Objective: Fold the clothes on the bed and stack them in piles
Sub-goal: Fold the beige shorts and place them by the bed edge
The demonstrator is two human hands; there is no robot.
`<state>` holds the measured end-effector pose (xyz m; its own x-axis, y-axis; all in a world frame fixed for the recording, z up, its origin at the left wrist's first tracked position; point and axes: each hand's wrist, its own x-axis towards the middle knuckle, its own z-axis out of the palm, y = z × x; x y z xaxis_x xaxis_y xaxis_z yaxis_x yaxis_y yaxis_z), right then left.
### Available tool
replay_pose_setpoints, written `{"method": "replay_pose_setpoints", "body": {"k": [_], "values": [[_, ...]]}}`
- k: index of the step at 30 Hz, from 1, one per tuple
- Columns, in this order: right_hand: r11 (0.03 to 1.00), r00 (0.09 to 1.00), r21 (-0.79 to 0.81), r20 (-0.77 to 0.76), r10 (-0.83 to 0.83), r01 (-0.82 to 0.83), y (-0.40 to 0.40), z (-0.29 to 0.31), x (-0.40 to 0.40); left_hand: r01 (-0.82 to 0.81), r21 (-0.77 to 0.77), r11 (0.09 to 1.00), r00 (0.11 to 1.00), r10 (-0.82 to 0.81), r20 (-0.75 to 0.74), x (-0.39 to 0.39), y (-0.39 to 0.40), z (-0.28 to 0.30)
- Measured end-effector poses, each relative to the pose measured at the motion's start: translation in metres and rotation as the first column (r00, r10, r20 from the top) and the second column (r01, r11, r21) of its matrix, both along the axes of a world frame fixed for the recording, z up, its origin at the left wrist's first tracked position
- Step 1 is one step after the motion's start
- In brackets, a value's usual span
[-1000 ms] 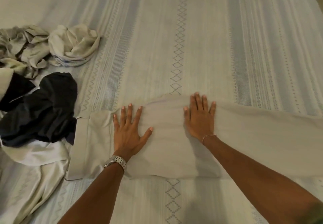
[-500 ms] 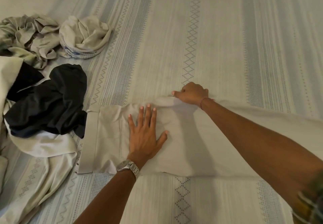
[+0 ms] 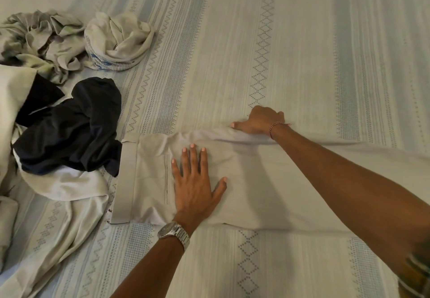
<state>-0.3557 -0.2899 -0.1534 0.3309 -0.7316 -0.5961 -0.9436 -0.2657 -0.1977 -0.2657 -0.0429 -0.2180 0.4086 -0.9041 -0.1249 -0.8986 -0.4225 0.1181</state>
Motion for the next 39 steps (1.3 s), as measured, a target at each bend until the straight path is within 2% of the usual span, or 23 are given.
{"method": "replay_pose_setpoints", "body": {"k": [3,6,9,11,13,14,16,18,20,22,24,27,29,31,33,39], "values": [[0.987,0.976,0.026,0.149,-0.16,0.158,-0.005,-0.008,0.004,0.0,0.01,1.0,1.0,0.001,-0.02,-0.002,0.005,-0.002],[0.936,0.89,0.085,0.29,-0.352,0.342,-0.011,-0.011,0.007,0.028,0.032,0.999,0.999,-0.026,-0.04,0.0,0.007,-0.004],[0.897,0.812,0.076,0.397,-0.428,0.435,-0.008,-0.016,0.004,0.037,0.046,0.998,0.999,-0.036,-0.039,0.0,0.007,-0.004],[0.89,0.823,-0.125,0.453,-0.342,0.439,0.009,-0.022,-0.002,0.036,0.025,0.999,0.998,-0.034,-0.051,0.0,0.008,-0.005],[0.825,0.858,-0.447,0.507,-0.085,0.346,0.04,-0.026,-0.011,0.03,-0.021,0.999,0.996,-0.032,-0.084,0.004,0.008,-0.006],[0.789,0.856,-0.557,0.512,0.079,0.26,0.06,-0.03,-0.015,0.027,-0.048,0.998,0.994,-0.032,-0.107,0.005,0.008,-0.006],[0.78,0.808,-0.624,0.482,0.339,0.045,0.109,-0.042,-0.023,0.019,-0.096,0.995,0.988,-0.033,-0.149,0.007,0.008,-0.007],[0.822,0.813,-0.55,0.404,0.42,-0.151,0.159,-0.06,-0.038,0.037,-0.1,0.994,0.987,-0.052,-0.153,0.01,0.014,-0.009],[0.829,0.863,-0.497,0.269,0.429,-0.257,0.185,-0.074,-0.061,0.109,-0.047,0.993,0.991,-0.112,-0.075,0.021,0.025,-0.01],[0.839,0.911,-0.494,0.196,0.363,-0.228,0.183,-0.084,-0.091,0.188,-0.008,0.982,0.982,-0.188,-0.007,0.038,0.035,-0.009],[0.859,0.965,-0.492,0.13,0.23,-0.138,0.168,-0.083,-0.123,0.218,-0.021,0.976,0.976,-0.218,0.005,0.054,0.042,-0.007],[0.871,0.997,-0.491,0.063,0.052,-0.014,0.158,-0.078,-0.159,0.166,0.013,0.986,0.986,-0.166,0.008,0.045,0.042,0.0],[0.876,0.984,-0.47,0.082,0.159,-0.103,0.164,-0.078,-0.156,0.127,0.025,0.992,0.992,-0.127,-0.006,0.013,0.031,0.0],[0.829,0.91,-0.47,0.115,0.399,-0.304,0.169,-0.079,-0.15,0.212,0.038,0.977,0.977,-0.21,-0.048,-0.03,0.015,-0.002],[0.791,0.866,-0.476,0.109,0.488,-0.385,0.167,-0.082,-0.158,0.258,0.085,0.962,0.966,-0.256,-0.039,-0.058,0.005,-0.005],[0.881,0.99,-0.46,0.037,0.138,-0.106,0.122,-0.083,-0.279,0.222,0.151,0.963,0.974,-0.226,0.012,-0.025,0.022,-0.002]]}}
